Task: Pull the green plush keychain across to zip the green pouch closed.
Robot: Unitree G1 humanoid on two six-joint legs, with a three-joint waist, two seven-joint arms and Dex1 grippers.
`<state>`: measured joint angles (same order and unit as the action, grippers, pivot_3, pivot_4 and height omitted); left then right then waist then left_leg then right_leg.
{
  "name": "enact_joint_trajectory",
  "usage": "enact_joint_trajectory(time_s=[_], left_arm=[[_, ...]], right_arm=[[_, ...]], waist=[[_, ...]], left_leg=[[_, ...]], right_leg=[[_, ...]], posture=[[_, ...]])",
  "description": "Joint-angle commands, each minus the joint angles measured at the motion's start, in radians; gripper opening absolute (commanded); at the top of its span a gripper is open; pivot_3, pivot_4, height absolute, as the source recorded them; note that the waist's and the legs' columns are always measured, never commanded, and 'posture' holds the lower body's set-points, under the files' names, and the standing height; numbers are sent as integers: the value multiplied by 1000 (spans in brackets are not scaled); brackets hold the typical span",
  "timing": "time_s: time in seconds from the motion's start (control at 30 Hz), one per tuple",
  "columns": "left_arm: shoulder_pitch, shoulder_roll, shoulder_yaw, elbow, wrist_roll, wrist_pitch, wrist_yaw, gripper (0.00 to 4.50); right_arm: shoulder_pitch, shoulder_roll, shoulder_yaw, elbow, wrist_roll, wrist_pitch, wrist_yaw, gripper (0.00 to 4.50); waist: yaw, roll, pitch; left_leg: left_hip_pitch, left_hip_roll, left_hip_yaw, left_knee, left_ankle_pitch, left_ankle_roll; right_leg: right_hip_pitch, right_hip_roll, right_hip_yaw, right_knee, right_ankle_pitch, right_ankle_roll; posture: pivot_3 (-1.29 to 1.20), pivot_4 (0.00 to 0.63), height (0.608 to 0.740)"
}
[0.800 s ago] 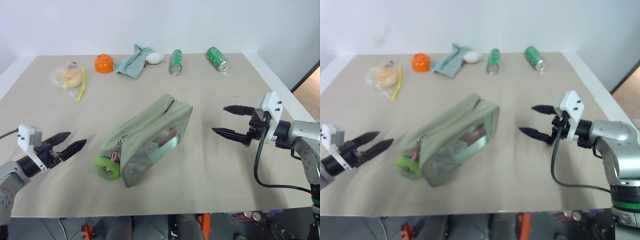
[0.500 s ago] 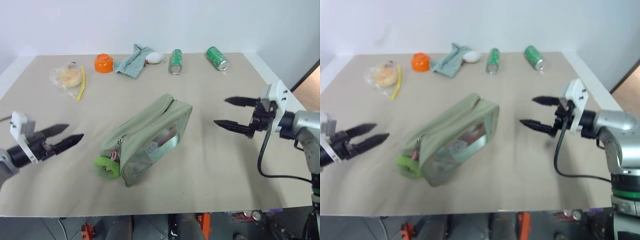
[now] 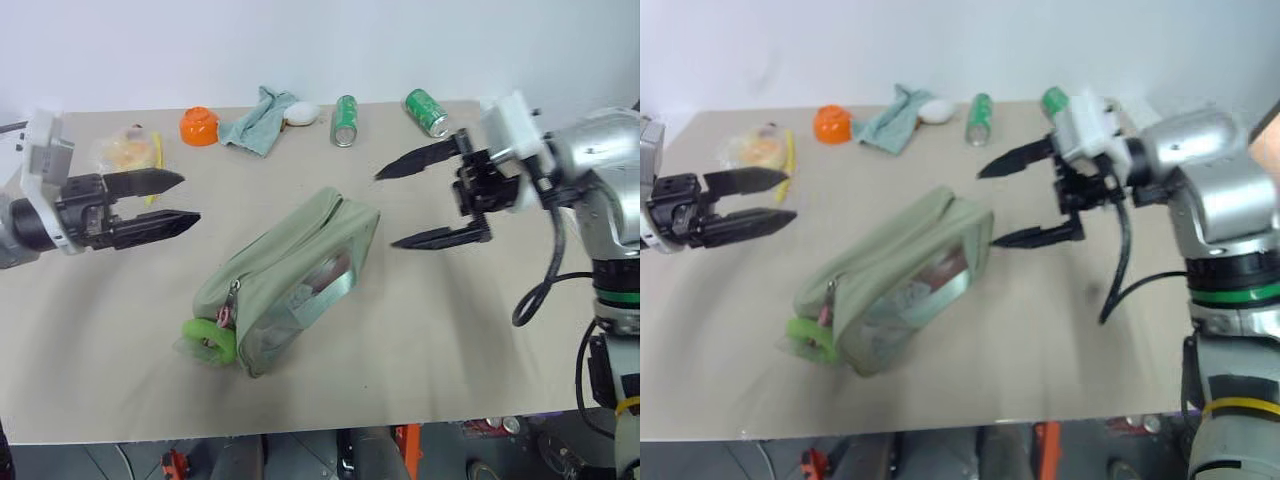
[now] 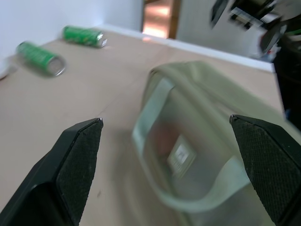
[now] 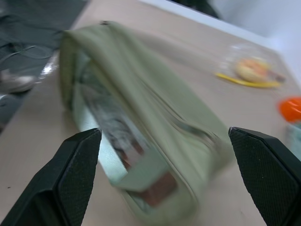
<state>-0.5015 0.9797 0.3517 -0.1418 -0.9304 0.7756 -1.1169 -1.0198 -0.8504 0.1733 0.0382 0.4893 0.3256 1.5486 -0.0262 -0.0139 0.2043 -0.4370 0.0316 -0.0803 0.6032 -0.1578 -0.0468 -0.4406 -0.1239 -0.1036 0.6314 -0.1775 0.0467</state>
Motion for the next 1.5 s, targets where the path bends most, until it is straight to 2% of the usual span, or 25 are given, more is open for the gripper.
enact_joint_trajectory(time_s=[0.03, 0.3, 0.63, 0.67, 0.7, 0.73, 0.8, 1.0, 1.07, 1.13, 1.3, 1.5], left_arm=[[-21, -24, -6, -38, -23, 8, 12, 4483], [7, -74, 0, -83, -36, 13, 61, 4483], [42, -104, 29, -122, -69, 10, 113, 4483], [45, -105, 31, -126, -73, 9, 116, 4500], [50, -106, 35, -129, -76, 8, 122, 4500], [54, -107, 38, -131, -78, 6, 126, 4500], [61, -109, 44, -138, -85, 7, 136, 4500], [90, -117, 60, -158, -93, 3, 156, 4500], [96, -120, 64, -163, -98, 3, 164, 4500], [100, -122, 68, -166, -102, 2, 169, 4500], [102, -136, 90, -165, -123, -2, 190, 4500], [111, -157, 97, -153, -146, -3, 211, 4500]], right_arm=[[-61, 17, 93, -15, 30, -61, 66, 4500], [-122, 52, 278, 79, 12, -191, 66, 4500], [-157, 80, 389, 192, -9, -286, 66, 4500], [-160, 87, 394, 207, -15, -296, 66, 3959], [-165, 97, 398, 222, -20, -299, 66, 3722], [-170, 104, 402, 234, -20, -301, 66, 3272], [-175, 109, 410, 250, -17, -305, 66, 2688], [-176, 94, 442, 275, -11, -322, 66, 564], [-174, 84, 452, 277, -6, -320, 66, 31], [-172, 80, 455, 288, -17, -325, 66, 31], [-164, 139, 352, 405, -144, -355, 35, 31], [-192, 149, 214, 476, -147, -301, 8, 31]], waist=[[0, 0, 0], [0, -1, 0], [-1, -1, 0], [-1, -1, 0], [-1, -1, 0], [-1, -1, 0], [-1, -1, 0], [-1, -1, 0], [-1, -1, 0], [-1, -1, 0], [0, -1, 0], [7, -1, 0]], left_leg=[[0, 0, 0, 0, 0, 0], [0, 0, 1, 2, 1, -1], [1, 0, 1, 3, 1, -2], [1, 0, 2, 3, 2, -3], [1, 1, 2, 3, 2, -4], [1, 1, 2, 3, 3, -5], [1, 1, 2, 3, 3, -5], [1, 1, 2, 4, 4, -6], [1, 1, 3, 4, 4, -6], [1, 1, 3, 4, 4, -6], [3, 1, 5, 6, 4, -6], [3, 0, 6, 8, 9, -8]], right_leg=[[0, 0, 0, 0, 0, 0], [0, 0, 1, 0, 3, 0], [0, 1, 4, 0, 5, 0], [0, 2, 4, 0, 5, 0], [0, 2, 4, 0, 6, 0], [0, 2, 4, 0, 6, 0], [0, 2, 4, 0, 6, 0], [0, 2, 5, 0, 8, 1], [0, 2, 6, 0, 8, 1], [0, 2, 6, 0, 8, 1], [1, 2, 7, 0, 10, -1], [2, 2, 10, 0, 13, -3]], posture=[[0, 150, 740], [0, 150, 740], [0, 150, 740], [0, 150, 740], [0, 150, 740], [0, 150, 740], [0, 150, 740], [0, 150, 740], [0, 150, 740], [0, 150, 740], [0, 150, 740], [0, 150, 740]])
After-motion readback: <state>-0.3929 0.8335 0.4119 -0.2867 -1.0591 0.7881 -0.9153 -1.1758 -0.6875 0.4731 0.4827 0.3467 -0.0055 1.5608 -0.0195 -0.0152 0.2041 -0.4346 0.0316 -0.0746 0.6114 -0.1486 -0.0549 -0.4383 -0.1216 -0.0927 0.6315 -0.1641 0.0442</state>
